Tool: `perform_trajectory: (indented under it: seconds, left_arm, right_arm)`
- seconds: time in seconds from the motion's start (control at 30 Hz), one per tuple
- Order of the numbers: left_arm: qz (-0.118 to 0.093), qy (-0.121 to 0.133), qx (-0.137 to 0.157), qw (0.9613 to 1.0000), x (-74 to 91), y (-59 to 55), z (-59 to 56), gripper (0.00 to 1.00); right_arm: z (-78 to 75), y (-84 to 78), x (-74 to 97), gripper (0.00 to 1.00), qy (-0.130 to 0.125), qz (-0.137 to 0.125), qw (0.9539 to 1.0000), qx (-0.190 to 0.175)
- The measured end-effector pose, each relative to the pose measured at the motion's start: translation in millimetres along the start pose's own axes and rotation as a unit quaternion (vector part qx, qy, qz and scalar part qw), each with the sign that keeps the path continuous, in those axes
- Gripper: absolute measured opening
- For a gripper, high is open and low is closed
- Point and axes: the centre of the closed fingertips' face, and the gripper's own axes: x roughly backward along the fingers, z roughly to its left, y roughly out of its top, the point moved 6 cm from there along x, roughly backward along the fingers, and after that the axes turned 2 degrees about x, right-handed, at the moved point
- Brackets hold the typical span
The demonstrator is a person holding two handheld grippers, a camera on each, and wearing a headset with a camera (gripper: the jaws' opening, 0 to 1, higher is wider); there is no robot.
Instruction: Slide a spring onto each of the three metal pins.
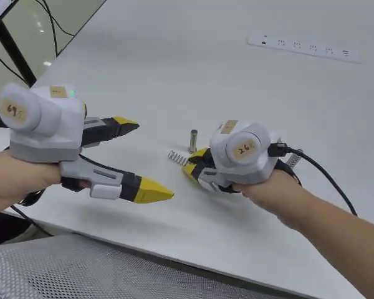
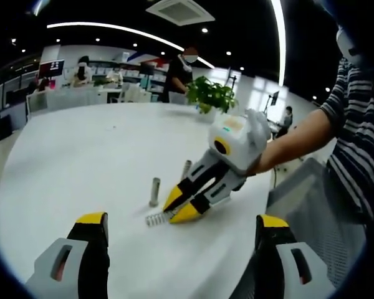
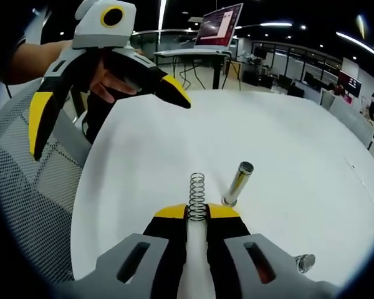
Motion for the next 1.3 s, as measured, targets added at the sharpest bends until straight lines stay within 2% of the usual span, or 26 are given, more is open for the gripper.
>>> perform_trajectory:
  seconds: [0.3,0.53,0.63,0.73,0.8,0.9,0.97,1.1,1.3]
  left_arm:
    - [0.010,-0.011,-0.004,0.9999,-6.0,-0.2,-5.1,0.94]
    - [0.012,-0.025,-0.007,0.9996,-14.0,1.4,-12.2,0.92]
    - [0.018,-0.035,-0.005,0.9992,-16.6,0.9,-15.4,0.91]
    - [0.022,-0.047,-0.005,0.9986,-19.0,-0.3,-19.6,0.91]
    - [0.025,-0.052,-0.008,0.9983,-21.4,-0.2,-21.8,0.90]
    - [0.022,-0.060,-0.008,0.9979,-23.4,1.6,-23.8,0.89]
    - [0.022,-0.067,-0.007,0.9975,-25.0,3.1,-25.9,0.86]
    - [0.024,-0.077,-0.010,0.9967,-28.8,3.6,-29.8,0.84]
    - [0.018,-0.098,-0.012,0.9949,-36.0,9.2,-35.9,0.77]
  right_arm:
    - [10.0,0.1,34.6,0.08,0.019,-0.020,0.9996,0.008]
    - [8.6,-0.9,62.2,0.08,0.017,-0.030,0.9993,0.014]
    - [7.6,-0.7,74.6,0.08,0.024,-0.033,0.9983,0.041]
    - [1.7,-6.4,82.7,0.08,0.020,-0.019,0.9976,0.063]
    - [-2.2,-9.8,86.0,0.08,0.016,-0.016,0.9978,0.062]
    - [-6.5,-13.7,92.0,0.08,0.016,-0.012,0.9979,0.062]
    - [-5.5,-15.5,96.6,0.08,0.024,-0.006,0.9965,0.080]
    - [-2.6,-15.5,104.6,0.08,0.034,-0.007,0.9946,0.098]
    - [1.0,-14.1,117.4,0.08,0.052,-0.024,0.9926,0.107]
